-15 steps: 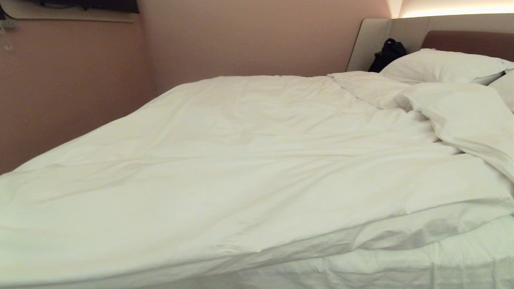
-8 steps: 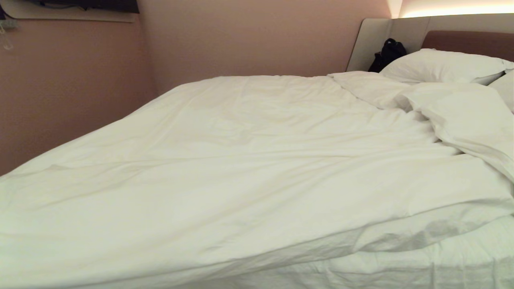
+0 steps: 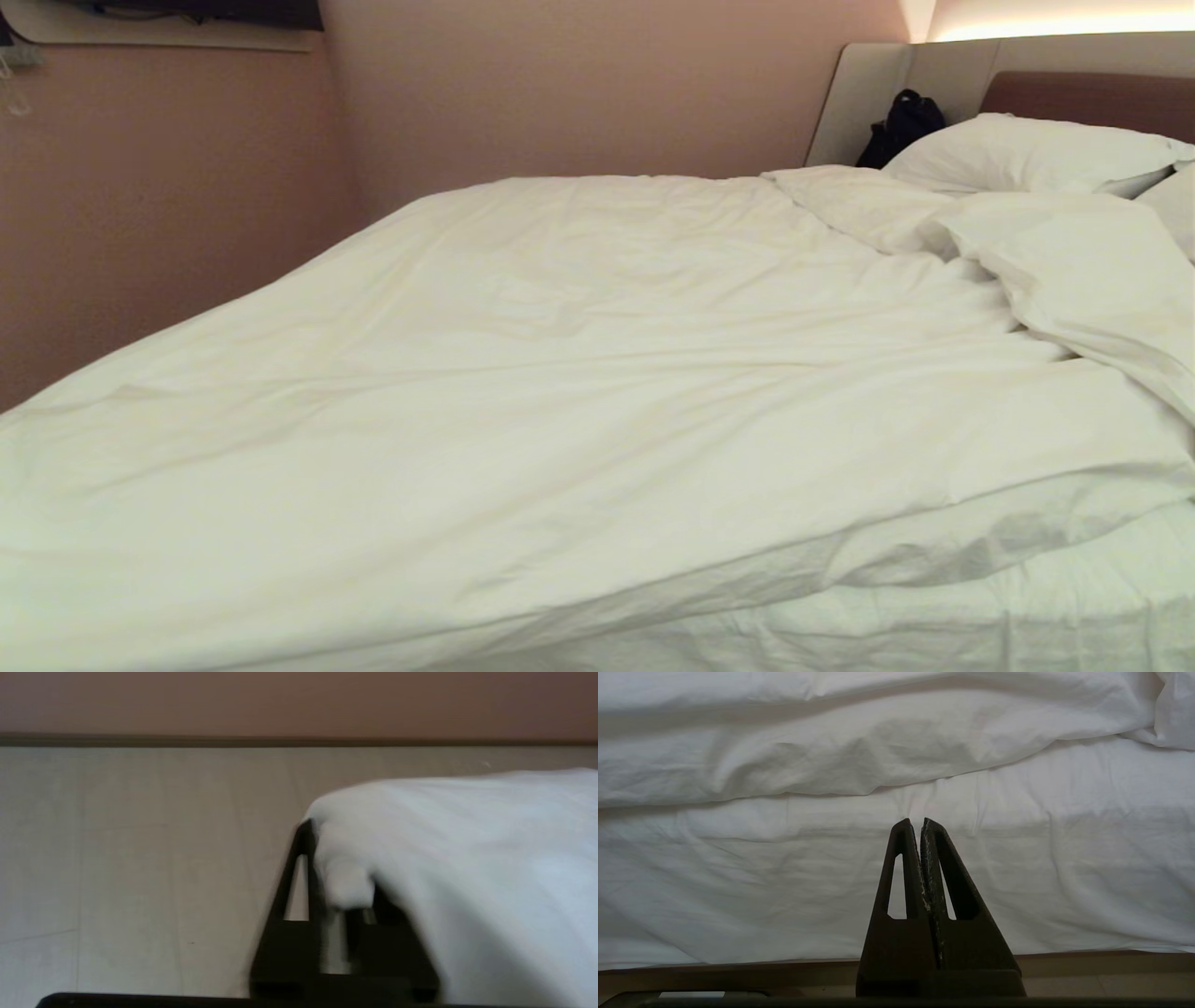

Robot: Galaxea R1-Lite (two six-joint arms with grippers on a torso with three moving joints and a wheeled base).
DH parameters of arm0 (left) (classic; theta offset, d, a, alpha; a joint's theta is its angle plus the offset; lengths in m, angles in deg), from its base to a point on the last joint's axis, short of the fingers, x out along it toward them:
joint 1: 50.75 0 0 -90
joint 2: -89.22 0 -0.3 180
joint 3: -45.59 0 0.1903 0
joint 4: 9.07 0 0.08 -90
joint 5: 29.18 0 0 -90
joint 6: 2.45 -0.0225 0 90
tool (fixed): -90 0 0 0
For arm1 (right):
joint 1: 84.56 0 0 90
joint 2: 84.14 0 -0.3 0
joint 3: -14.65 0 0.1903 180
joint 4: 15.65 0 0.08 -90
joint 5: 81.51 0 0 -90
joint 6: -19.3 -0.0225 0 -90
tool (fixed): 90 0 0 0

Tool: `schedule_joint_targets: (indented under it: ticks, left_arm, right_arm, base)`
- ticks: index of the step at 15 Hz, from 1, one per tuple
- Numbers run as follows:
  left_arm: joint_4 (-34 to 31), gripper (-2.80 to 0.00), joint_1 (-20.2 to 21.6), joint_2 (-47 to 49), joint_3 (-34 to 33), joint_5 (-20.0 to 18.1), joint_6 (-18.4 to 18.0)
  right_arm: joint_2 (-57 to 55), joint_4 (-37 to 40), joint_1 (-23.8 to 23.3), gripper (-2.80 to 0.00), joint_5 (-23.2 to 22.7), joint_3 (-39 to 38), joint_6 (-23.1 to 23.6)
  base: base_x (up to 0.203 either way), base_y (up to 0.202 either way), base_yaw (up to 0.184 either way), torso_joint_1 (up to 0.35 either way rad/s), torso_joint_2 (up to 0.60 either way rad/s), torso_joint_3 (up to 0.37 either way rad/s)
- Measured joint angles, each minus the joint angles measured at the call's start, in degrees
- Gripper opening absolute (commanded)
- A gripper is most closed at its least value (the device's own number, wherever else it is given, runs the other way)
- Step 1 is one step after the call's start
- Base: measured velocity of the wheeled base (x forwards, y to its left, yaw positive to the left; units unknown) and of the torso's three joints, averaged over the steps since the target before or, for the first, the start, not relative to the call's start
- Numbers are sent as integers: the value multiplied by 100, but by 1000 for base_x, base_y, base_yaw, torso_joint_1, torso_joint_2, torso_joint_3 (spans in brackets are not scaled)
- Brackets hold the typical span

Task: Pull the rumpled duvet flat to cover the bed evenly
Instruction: Flatten the corners of the folded blanket, then hold the folded corner of the quilt

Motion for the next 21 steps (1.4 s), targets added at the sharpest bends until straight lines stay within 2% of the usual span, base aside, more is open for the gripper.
schedule_joint_targets:
  ticks: [3,5,7,9,12,14,16,17,19,21]
  left_arm:
    - [-12,0,-16,-13,-104,-29,-104]
    - [-103,0,-62,-6,-244,-261,-536]
    - [-465,0,-138,-39,-363,-605,-980]
    - [-861,0,-205,-201,-357,-1246,-1070]
    - [-1493,0,-244,-825,-206,-2554,-982]
    - [-1978,0,-264,-1498,79,-3278,-599]
    - [-2252,0,-402,-2182,613,-3743,151]
    - [-2311,0,-538,-2499,942,-3886,642]
    - [-2383,0,-960,-2947,1427,-3991,1381]
    - [-2423,0,-1421,-3172,1744,-4008,1701]
  right_arm:
    - [0,0,0,-280,0,0,2]
    - [0,2,0,-280,-5,0,0]
    - [0,0,0,-280,0,0,0]
    - [0,0,0,-280,-1,0,0]
    - [0,0,0,-280,0,0,0]
    - [0,0,-2,-280,-2,0,1]
    - [0,-1,-2,-280,0,0,0]
    - [0,0,0,-280,0,0,1]
    - [0,2,0,-280,-1,0,0]
    - [0,0,0,-280,-1,0,0]
  base:
    - [0,0,0,0,0,0]
    - [0,0,0,0,0,0]
    - [0,0,0,0,0,0]
    - [0,0,0,0,0,0]
    - [0,0,0,0,0,0]
    - [0,0,0,0,0,0]
    - [0,0,0,0,0,0]
    - [0,0,0,0,0,0]
    - [0,0,0,0,0,0]
    - [0,0,0,0,0,0]
